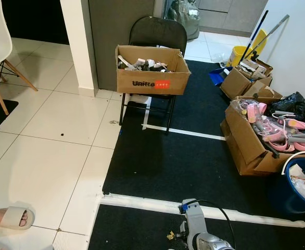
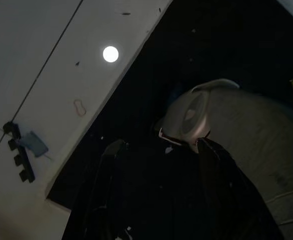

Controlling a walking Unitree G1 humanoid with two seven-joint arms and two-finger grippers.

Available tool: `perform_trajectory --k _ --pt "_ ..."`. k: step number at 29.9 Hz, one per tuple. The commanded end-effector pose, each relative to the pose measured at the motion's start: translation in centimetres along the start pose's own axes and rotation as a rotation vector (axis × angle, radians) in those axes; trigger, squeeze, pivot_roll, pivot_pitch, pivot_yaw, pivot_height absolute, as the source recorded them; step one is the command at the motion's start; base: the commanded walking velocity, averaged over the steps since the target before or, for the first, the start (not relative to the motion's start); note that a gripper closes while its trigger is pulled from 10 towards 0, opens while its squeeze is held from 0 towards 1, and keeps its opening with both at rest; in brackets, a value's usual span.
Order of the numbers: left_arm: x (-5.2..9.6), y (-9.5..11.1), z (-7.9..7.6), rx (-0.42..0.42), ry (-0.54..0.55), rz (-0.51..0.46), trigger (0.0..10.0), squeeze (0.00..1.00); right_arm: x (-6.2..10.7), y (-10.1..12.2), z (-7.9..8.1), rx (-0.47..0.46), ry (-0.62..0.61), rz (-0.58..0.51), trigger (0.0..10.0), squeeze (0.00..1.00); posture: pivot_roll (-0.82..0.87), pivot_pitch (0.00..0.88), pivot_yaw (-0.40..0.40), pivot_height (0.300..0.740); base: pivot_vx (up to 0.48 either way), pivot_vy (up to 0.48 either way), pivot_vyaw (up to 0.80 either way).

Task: Picking trash to rubbish bin

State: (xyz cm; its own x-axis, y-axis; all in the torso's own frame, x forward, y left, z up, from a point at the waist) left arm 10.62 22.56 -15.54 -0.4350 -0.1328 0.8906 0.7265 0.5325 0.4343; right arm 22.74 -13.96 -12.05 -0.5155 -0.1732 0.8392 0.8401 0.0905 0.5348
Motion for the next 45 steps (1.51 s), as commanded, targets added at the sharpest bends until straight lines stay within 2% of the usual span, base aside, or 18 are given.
perform_trajectory --k 1,3,4,9,14,16,18,23,28,30,34,35,36,37,39,41,43,45 --pt "-0.1 -0.9 -1.4 -0.014 -0.006 0.013 10.0 0.00 0.1 -0.4 -0.2 -0.035 -0.016 -0.015 10.0 0.00 0.09 0.073 -0.066 0.740 0.000 0.000 0.00" --pt "-0.2 -0.8 -2.0 -0.047 -0.004 0.007 10.0 0.00 0.1 -0.4 -0.3 -0.018 -0.023 -0.019 10.0 0.00 0.10 0.073 -0.066 0.740 0.000 0.000 0.00" --pt "-0.3 -0.5 -2.5 -0.088 -0.001 0.002 10.0 0.00 0.1 -0.6 -0.3 0.041 -0.028 -0.015 10.0 0.00 0.10 0.076 -0.069 0.740 0.000 0.000 0.00" --pt "-0.7 0.3 -3.7 -0.137 0.008 -0.002 10.0 0.00 0.2 -1.5 -0.1 0.097 -0.028 0.006 10.0 0.00 0.10 0.078 -0.065 0.740 0.000 0.000 0.00" --pt "-0.8 0.8 -3.6 -0.166 0.024 -0.003 10.0 0.00 0.2 -2.8 0.3 0.133 -0.030 0.038 10.0 0.00 0.09 0.073 -0.068 0.740 0.000 0.000 0.00" --pt "-0.9 1.6 -3.4 -0.187 0.038 -0.011 10.0 0.00 -0.1 1.0 0.3 0.173 -0.012 -0.018 10.0 0.00 0.08 0.064 -0.071 0.740 0.000 0.000 0.00" --pt "-0.9 2.7 -2.6 -0.208 0.063 -0.030 10.0 0.00 -0.2 2.9 0.4 0.202 0.005 -0.049 10.0 0.00 0.08 0.062 -0.072 0.740 0.000 0.000 0.00" --pt "-1.0 3.8 -2.0 -0.210 0.089 -0.057 10.0 0.00 -0.1 2.6 0.0 0.199 -0.004 -0.038 10.0 0.00 0.09 0.053 -0.077 0.740 0.000 0.000 0.00" --pt "-1.0 4.7 -3.0 -0.186 0.068 -0.111 10.0 0.00 -0.1 2.8 -0.1 0.206 0.000 -0.036 10.0 0.00 0.10 0.044 -0.086 0.740 0.000 0.000 0.00" --pt "-1.1 4.8 -4.3 -0.194 0.040 -0.121 10.0 0.00 -0.2 3.4 0.2 0.210 0.000 -0.045 10.0 0.00 0.09 0.001 -0.077 0.740 0.000 0.000 0.00" --pt "-1.2 4.6 -5.5 -0.239 0.023 -0.114 10.0 0.00 -0.2 3.8 0.5 0.208 0.006 -0.056 10.0 0.00 0.08 0.000 -0.072 0.740 0.000 0.000 0.00" --pt "-1.2 4.6 -6.0 -0.252 0.007 -0.110 10.0 0.00 -0.2 4.0 0.7 0.219 0.011 -0.058 10.0 0.00 0.07 0.000 -0.072 0.740 0.000 0.000 0.00" --pt "-1.3 5.1 -7.8 -0.255 -0.056 -0.117 10.0 0.00 -0.3 4.6 1.8 0.265 0.067 -0.067 10.0 0.00 0.05 0.000 -0.077 0.740 0.000 0.000 0.00" --pt "-1.3 5.1 -7.8 -0.255 -0.056 -0.117 10.0 0.00 -0.3 4.6 1.8 0.265 0.067 -0.067 10.0 0.00 0.05 0.000 -0.077 0.740 0.000 0.000 0.00" --pt "-1.3 5.0 -9.2 -0.275 -0.111 -0.101 10.0 0.00 -0.3 4.4 2.2 0.325 0.089 -0.058 10.0 0.00 0.01 0.000 -0.064 0.740 0.000 0.000 0.00" --pt "-1.3 4.8 -9.6 -0.292 -0.129 -0.091 10.0 0.00 -0.3 4.2 2.1 0.350 0.084 -0.049 10.0 0.00 0.00 0.000 -0.060 0.740 0.000 0.000 0.00" --pt "-1.3 4.0 -9.7 -0.355 -0.139 -0.066 10.0 0.00 -0.3 3.6 1.6 0.323 0.064 -0.044 10.0 0.00 -0.04 0.008 -0.040 0.740 0.000 0.000 0.00" --pt "-1.3 3.7 -9.7 -0.379 -0.138 -0.058 10.0 0.00 -0.3 3.4 1.4 0.308 0.059 -0.043 10.0 0.00 -0.04 0.009 -0.038 0.740 0.000 0.000 0.00"
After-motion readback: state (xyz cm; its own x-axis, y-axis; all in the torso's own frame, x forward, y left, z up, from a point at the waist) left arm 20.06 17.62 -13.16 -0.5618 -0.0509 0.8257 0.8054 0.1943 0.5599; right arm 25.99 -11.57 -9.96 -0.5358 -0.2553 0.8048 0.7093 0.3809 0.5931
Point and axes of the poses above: a point about 5 cm out from each wrist's last joint towards the gripper, its own x axis pointing back from the gripper into the wrist, its own y axis along the axis of the wrist's last joint, z = x × y, the point moved 5 cm from there along -x, pointing out of the wrist towards the gripper, and after that the axes turned 5 degrees about x, right-handed, at the moved point
